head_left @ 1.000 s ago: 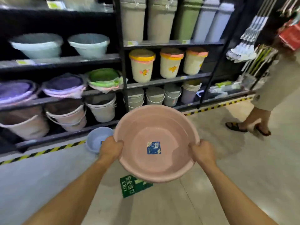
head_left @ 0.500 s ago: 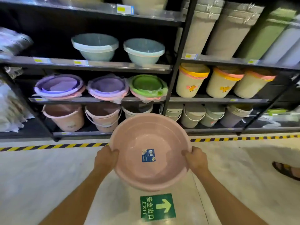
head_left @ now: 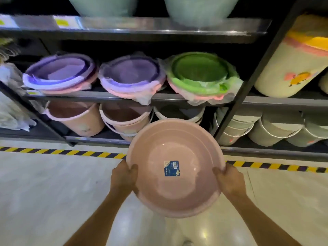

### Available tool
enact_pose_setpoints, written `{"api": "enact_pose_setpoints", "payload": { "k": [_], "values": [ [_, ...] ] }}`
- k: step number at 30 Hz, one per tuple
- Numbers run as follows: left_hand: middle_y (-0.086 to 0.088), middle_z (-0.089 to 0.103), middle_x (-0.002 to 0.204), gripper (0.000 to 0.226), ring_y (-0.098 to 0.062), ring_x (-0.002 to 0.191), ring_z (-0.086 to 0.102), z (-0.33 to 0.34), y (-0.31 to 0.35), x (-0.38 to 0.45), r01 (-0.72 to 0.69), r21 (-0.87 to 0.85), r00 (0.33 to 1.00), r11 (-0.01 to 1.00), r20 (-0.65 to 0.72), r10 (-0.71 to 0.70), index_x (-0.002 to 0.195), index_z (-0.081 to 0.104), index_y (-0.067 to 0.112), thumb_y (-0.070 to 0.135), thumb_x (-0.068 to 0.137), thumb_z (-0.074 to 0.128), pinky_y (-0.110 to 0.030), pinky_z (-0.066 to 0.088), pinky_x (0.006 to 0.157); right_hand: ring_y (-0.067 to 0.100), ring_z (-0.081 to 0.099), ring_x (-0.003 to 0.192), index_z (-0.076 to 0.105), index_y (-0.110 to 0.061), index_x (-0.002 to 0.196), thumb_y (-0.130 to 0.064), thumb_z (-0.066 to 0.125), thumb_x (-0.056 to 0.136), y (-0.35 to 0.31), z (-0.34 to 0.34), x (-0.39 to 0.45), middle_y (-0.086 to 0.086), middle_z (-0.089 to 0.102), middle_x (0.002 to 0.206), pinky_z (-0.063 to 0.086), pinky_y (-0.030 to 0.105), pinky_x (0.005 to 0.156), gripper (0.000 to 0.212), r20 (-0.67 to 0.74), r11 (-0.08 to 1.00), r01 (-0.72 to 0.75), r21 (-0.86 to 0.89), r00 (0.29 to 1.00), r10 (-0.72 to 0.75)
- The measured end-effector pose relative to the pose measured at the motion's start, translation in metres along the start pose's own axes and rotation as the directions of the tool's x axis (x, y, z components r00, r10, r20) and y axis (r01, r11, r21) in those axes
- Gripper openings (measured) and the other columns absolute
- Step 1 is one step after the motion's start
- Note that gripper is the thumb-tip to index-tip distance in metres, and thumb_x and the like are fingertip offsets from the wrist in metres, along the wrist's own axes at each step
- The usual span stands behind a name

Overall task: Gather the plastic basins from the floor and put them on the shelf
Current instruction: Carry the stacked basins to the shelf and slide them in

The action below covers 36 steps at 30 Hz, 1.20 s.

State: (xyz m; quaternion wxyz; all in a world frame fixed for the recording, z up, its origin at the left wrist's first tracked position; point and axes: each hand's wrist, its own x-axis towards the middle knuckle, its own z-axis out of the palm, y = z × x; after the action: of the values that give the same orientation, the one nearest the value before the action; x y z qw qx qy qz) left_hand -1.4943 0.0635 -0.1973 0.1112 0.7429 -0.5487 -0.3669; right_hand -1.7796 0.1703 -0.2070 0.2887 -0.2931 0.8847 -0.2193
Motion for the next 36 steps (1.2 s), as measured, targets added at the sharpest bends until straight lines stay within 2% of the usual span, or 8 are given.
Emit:
{"api": "enact_pose_setpoints", "payload": {
  "k": [6, 12, 16, 19, 24, 27, 33, 36],
  "values": [
    [-0.021, 0.069, 0.106, 0.03, -0.033, 0.089, 0.054, 0.108, -0.066, 0.144, -0.038, 0.039, 0.999, 0.998, -0.025, 0.039, 0.112, 0.064, -0.003, 0.02, 0.095, 0.053, -0.035, 0.044, 0.075, 0.039, 0.061, 0.082, 0.069, -0.005, 0.104, -0.029, 0.065, 0.09, 0.053, 0.143, 0.129, 0.02, 0.07, 0.092, 0.05, 0.043, 0.073, 0.028, -0.042, 1.0, 0.019, -0.005, 0.999, -0.019],
    [-0.025, 0.069, 0.111, 0.039, -0.043, 0.101, 0.065, 0.207, -0.136, 0.255, -0.08, -0.006, 0.994, 0.997, -0.073, 0.079, 0.12, 0.064, -0.003, 0.026, 0.094, 0.056, -0.046, 0.054, 0.089, 0.042, 0.064, 0.092, 0.07, -0.009, 0.098, -0.035, 0.068, 0.087, 0.105, 0.266, 0.226, 0.021, 0.068, 0.092, 0.048, 0.042, 0.074, 0.029, -0.105, 0.991, 0.08, -0.105, 0.99, -0.091],
    [-0.025, 0.066, 0.115, 0.052, -0.045, 0.106, 0.062, 0.248, -0.176, 0.289, -0.022, -0.049, 0.996, 0.999, -0.091, 0.017, 0.119, 0.064, 0.0, 0.038, 0.084, 0.057, -0.051, 0.054, 0.093, 0.034, 0.056, 0.071, 0.067, -0.016, 0.087, -0.036, 0.065, 0.08, 0.13, 0.324, 0.257, 0.01, 0.063, 0.075, 0.042, 0.035, 0.061, 0.021, -0.114, 0.985, 0.085, -0.15, 0.988, -0.102],
    [-0.026, 0.067, 0.112, 0.065, -0.046, 0.105, 0.062, 0.266, -0.196, 0.306, -0.001, -0.048, 0.995, 0.999, -0.103, -0.004, 0.115, 0.067, 0.002, 0.042, 0.067, 0.049, -0.051, 0.054, 0.095, 0.032, 0.052, 0.07, 0.065, -0.018, 0.084, -0.038, 0.064, 0.078, 0.141, 0.354, 0.274, -0.002, 0.055, 0.067, 0.037, 0.033, 0.061, 0.021, -0.133, 0.983, 0.076, -0.167, 0.986, -0.098],
    [-0.019, 0.066, 0.105, 0.042, -0.038, 0.089, 0.056, 0.292, -0.221, 0.336, -0.024, -0.015, 0.988, 1.0, -0.151, 0.021, 0.117, 0.067, 0.005, 0.033, 0.085, 0.059, -0.041, 0.05, 0.08, 0.033, 0.054, 0.071, 0.068, -0.017, 0.089, -0.041, 0.063, 0.076, 0.154, 0.385, 0.295, 0.0, 0.057, 0.07, 0.04, 0.035, 0.066, 0.027, -0.178, 0.976, 0.082, -0.204, 0.977, -0.119],
    [-0.019, 0.068, 0.109, 0.044, -0.04, 0.094, 0.059, 0.303, -0.227, 0.351, -0.046, 0.013, 0.99, 0.999, -0.133, 0.048, 0.12, 0.066, 0.007, 0.032, 0.085, 0.058, -0.044, 0.052, 0.086, 0.03, 0.051, 0.063, 0.069, -0.017, 0.09, -0.04, 0.064, 0.075, 0.158, 0.394, 0.304, -0.002, 0.051, 0.065, 0.039, 0.034, 0.066, 0.028, -0.222, 0.972, 0.081, -0.221, 0.966, -0.131],
    [-0.016, 0.069, 0.1, 0.051, -0.041, 0.091, 0.064, 0.313, -0.24, 0.354, -0.029, 0.086, 0.993, 0.996, -0.111, 0.038, 0.109, 0.068, 0.01, 0.039, 0.071, 0.052, -0.049, 0.058, 0.088, 0.033, 0.056, 0.073, 0.067, -0.018, 0.091, -0.038, 0.063, 0.077, 0.167, 0.401, 0.31, 0.0, 0.056, 0.07, 0.039, 0.033, 0.064, 0.025, -0.171, 0.957, 0.118, -0.265, 0.971, -0.167],
    [-0.017, 0.069, 0.099, 0.045, -0.041, 0.09, 0.065, 0.315, -0.239, 0.355, -0.004, 0.104, 0.989, 0.995, -0.145, 0.019, 0.108, 0.068, 0.009, 0.037, 0.076, 0.054, -0.048, 0.058, 0.087, 0.033, 0.057, 0.074, 0.068, -0.018, 0.092, -0.036, 0.062, 0.077, 0.17, 0.402, 0.309, 0.002, 0.059, 0.072, 0.039, 0.032, 0.062, 0.024, -0.159, 0.956, 0.136, -0.261, 0.97, -0.181]
  ]
}}
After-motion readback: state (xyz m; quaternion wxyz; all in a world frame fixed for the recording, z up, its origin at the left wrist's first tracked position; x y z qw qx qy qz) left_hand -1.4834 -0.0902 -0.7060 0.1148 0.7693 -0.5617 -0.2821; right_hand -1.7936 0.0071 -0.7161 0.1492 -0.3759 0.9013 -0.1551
